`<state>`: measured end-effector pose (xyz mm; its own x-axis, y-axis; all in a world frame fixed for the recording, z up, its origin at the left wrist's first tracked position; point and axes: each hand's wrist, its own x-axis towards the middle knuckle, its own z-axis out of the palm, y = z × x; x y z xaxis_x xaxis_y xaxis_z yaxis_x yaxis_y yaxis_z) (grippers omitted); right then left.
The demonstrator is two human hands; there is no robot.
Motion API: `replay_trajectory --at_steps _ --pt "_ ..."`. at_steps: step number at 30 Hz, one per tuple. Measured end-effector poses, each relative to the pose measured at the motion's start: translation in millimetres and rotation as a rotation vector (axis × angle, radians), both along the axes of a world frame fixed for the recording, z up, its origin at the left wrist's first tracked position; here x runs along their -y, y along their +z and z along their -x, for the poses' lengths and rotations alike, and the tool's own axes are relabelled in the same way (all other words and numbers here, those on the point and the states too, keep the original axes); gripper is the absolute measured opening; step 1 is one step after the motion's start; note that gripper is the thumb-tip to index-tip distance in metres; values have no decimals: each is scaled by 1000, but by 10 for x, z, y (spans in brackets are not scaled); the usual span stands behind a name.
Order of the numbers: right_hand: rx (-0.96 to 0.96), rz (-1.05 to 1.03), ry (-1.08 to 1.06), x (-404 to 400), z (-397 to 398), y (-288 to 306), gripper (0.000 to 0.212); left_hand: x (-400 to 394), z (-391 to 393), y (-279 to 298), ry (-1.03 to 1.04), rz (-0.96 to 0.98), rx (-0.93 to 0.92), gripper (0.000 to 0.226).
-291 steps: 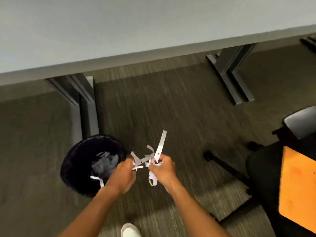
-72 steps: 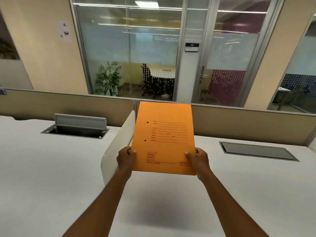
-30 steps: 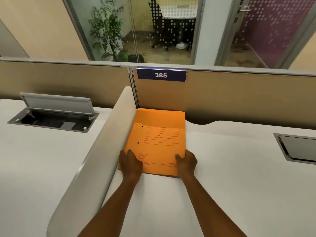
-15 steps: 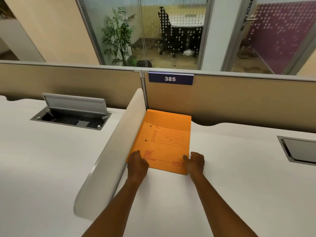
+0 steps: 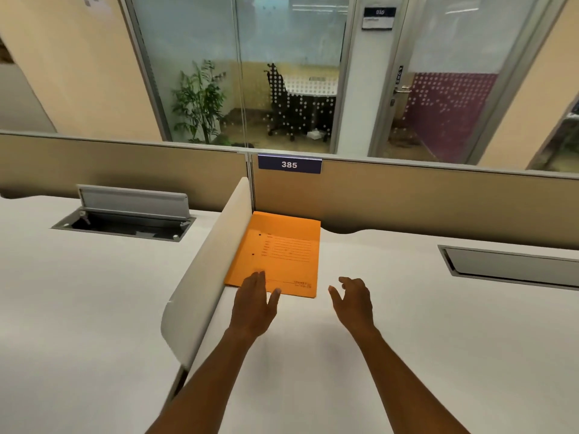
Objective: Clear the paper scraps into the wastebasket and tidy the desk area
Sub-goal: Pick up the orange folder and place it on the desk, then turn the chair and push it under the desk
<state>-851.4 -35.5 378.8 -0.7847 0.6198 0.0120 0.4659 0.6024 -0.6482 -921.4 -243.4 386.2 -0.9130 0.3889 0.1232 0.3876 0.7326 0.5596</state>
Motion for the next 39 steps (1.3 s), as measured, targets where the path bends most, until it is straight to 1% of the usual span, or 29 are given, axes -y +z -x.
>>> replay_trajectory --at_steps 3,8,12,17,23,26,29,34,39 --pt "-7 -34 3 82 -391 137 45 74 -337 121 -49 -34 -79 63" --pt "-22 -44 -32 288 -1157 274 44 226 -963 223 -50 23 -25 69" --pt "-25 -37 -68 413 -1745 296 43 276 -1449 223 -72 33 16 70" --pt "-15 -15 -103 478 -2436 276 44 238 -2067 164 -110 -11 83 71" --pt "-51 6 -135 422 -3345 288 44 140 -2800 185 -157 -27 98 70" --pt "-88 46 -140 340 -3836 303 44 73 -3237 210 -154 -64 148 69" --pt "-114 66 -129 251 -4380 304 45 -10 -3735 237 -150 -83 158 69" --pt "-117 67 -119 114 -5287 289 46 -137 -4682 259 -136 -53 159 69" --pt "-114 101 -153 95 -6252 256 45 -236 -5591 241 -189 -5 172 68"
